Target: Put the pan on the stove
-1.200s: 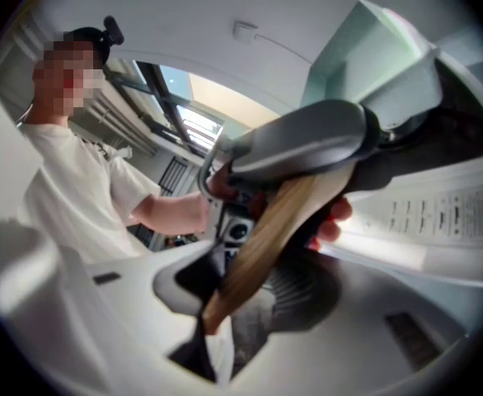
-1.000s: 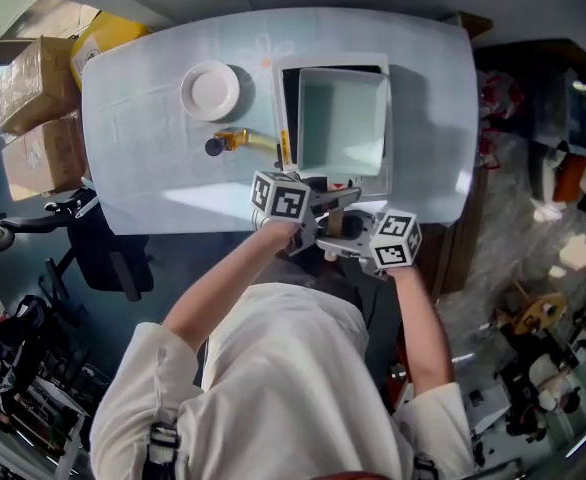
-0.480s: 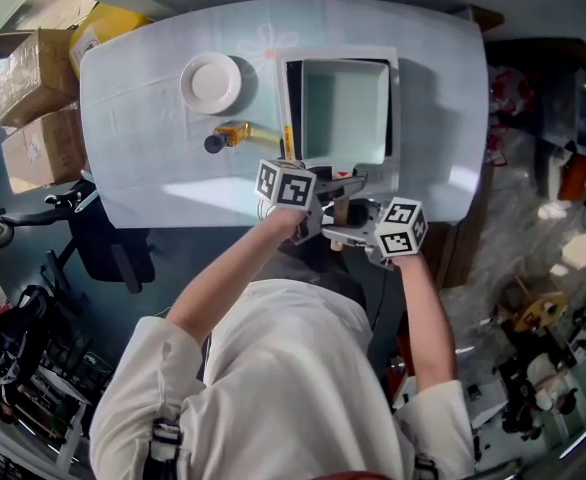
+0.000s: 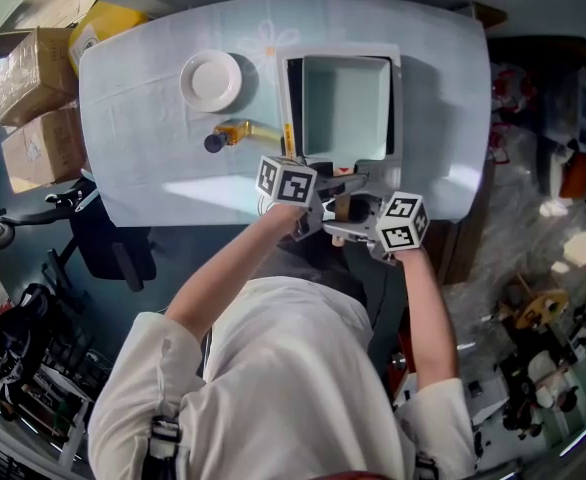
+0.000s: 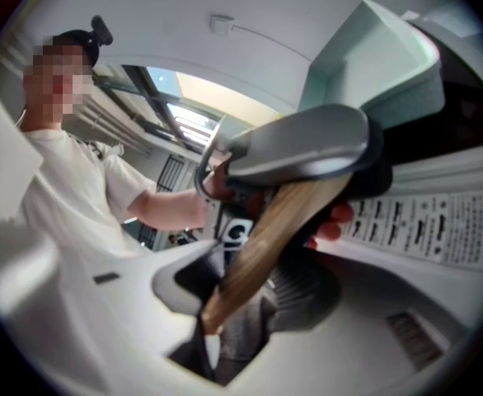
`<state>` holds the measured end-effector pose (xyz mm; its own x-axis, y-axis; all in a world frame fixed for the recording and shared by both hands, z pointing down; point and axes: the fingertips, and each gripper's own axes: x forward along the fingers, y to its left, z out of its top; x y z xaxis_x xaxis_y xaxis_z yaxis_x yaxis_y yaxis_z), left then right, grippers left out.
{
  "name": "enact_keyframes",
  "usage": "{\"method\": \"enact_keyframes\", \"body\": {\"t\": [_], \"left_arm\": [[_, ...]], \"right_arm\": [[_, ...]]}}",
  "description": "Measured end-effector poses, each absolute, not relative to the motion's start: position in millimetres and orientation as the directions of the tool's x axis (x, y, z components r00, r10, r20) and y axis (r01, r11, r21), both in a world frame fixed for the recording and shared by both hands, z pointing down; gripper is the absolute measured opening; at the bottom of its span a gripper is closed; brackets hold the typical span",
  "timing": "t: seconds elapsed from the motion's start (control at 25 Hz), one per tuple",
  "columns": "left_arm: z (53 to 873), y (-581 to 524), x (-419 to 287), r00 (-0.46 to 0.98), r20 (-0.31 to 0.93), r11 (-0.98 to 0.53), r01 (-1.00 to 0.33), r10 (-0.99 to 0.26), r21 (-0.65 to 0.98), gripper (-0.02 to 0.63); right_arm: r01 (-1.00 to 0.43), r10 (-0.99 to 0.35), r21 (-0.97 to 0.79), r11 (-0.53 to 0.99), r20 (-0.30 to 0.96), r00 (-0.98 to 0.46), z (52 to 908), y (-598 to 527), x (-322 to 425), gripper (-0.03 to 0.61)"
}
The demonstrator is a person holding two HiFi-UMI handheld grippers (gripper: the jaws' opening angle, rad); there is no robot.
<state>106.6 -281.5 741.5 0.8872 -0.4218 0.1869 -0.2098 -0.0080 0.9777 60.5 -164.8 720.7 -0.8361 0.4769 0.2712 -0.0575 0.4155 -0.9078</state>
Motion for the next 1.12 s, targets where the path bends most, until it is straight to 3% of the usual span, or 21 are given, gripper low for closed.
{"method": "enact_keyframes", "body": {"t": [0.32,0.56,0.88,1.12], "left_arm": [[736.7,-283.6,106.3,0.889,0.162,0.006,-0.177,-0.428,0.984,0.23],[740.1,-276.1,101.3,0.891,0.181,0.028,-0.186,-0.416,0.982,0.275],[736.7,-262.0,73.4,0.882,0.223,0.03,-0.231,-0.415,0.972,0.282],[726.0,-246.9,52.0,0.872,0.284,-0.02,-0.318,-0.399,0.948,0.282]], "right_arm": [[-0.077,0.464,-0.916,0.394,0.271,-0.843,718.5,-166.7,61.2,0.199],[-0.104,0.441,-0.921,0.375,0.276,-0.854,719.6,-169.0,63.5,0.248],[-0.201,0.37,-0.888,0.414,0.366,-0.854,728.8,-176.8,75.4,0.264],[-0.315,0.245,-0.83,0.461,0.46,-0.853,725.2,-189.1,95.3,0.264]]}}
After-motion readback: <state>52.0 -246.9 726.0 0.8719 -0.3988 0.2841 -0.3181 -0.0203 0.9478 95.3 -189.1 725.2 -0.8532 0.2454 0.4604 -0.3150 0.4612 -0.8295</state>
